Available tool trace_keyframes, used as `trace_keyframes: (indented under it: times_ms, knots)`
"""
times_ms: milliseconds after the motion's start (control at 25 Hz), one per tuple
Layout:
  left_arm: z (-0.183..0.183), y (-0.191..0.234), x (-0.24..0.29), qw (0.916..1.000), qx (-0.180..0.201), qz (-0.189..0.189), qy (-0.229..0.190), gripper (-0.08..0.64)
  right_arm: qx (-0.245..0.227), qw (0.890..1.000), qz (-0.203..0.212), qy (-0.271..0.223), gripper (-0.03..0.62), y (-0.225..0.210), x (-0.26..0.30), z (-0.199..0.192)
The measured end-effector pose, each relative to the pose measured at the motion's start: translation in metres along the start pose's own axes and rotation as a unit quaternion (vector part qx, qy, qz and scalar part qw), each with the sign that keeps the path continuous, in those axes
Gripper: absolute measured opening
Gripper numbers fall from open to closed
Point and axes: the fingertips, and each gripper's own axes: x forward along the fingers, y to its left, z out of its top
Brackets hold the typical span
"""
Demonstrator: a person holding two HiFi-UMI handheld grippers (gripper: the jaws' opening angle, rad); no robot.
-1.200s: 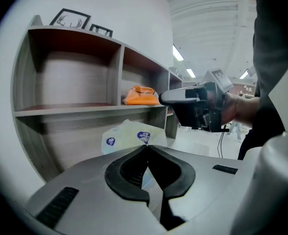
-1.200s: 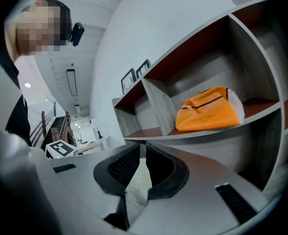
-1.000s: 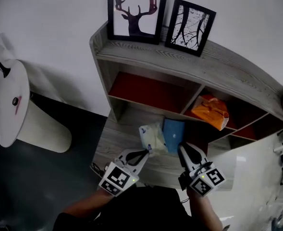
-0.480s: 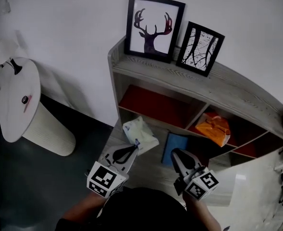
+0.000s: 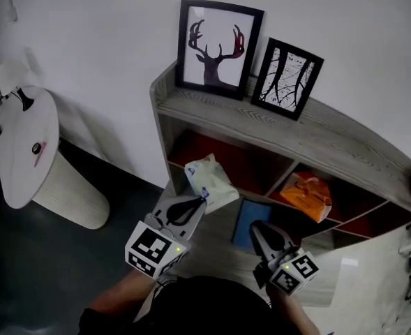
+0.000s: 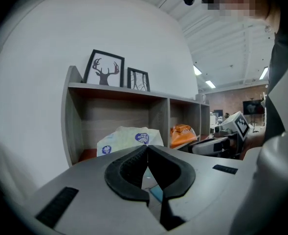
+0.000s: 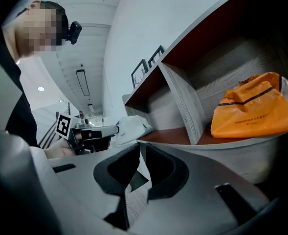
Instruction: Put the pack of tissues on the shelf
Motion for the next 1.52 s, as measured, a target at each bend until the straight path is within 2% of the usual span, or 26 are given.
trace_keyframes:
  times_ms: [440, 760, 840, 920, 1000, 1240, 1400, 1520]
  knots:
    - [-0.013, 0.031, 0.066, 0.9993, -0.003, 0.029, 0.023, 0.015, 0.015, 1.000, -0.015, 0.000, 0.044, -0.021, -0.018, 0.002]
    - [-0.014, 0.053, 0.098, 0.9968, 0.013, 0.071, 0.034, 0.017, 0.035, 0.999, -0.027, -0.008, 0.044, -0.034, -0.027, 0.005]
    - [-0.012, 0.052, 0.102, 0.9970, 0.017, 0.068, 0.034, 0.052, 0.035, 0.999, -0.027, -0.010, 0.044, -0.034, -0.029, 0.007]
    - [-0.011, 0.050, 0.103, 0.9969, 0.021, 0.068, 0.035, 0.142, 0.036, 0.999, -0.027, -0.012, 0.044, -0.034, -0.031, 0.008]
    - [-0.008, 0.048, 0.099, 0.9967, 0.021, 0.071, 0.031, 0.170, 0.033, 0.999, -0.028, -0.011, 0.044, -0.033, -0.032, 0.006]
    - [-0.003, 0.037, 0.072, 0.9969, 0.010, 0.078, 0.005, 0.172, 0.020, 1.000, -0.020, -0.010, 0.044, -0.024, -0.033, 0.007]
    - [-0.008, 0.020, 0.056, 0.9978, -0.007, 0.066, 0.000, 0.172, -0.006, 1.000, -0.026, 0.003, 0.044, -0.023, -0.038, 0.005]
    - [-0.010, 0.005, 0.045, 0.9986, -0.015, 0.051, -0.005, 0.172, -0.015, 1.000, -0.019, -0.006, 0.044, -0.019, -0.039, 0.007]
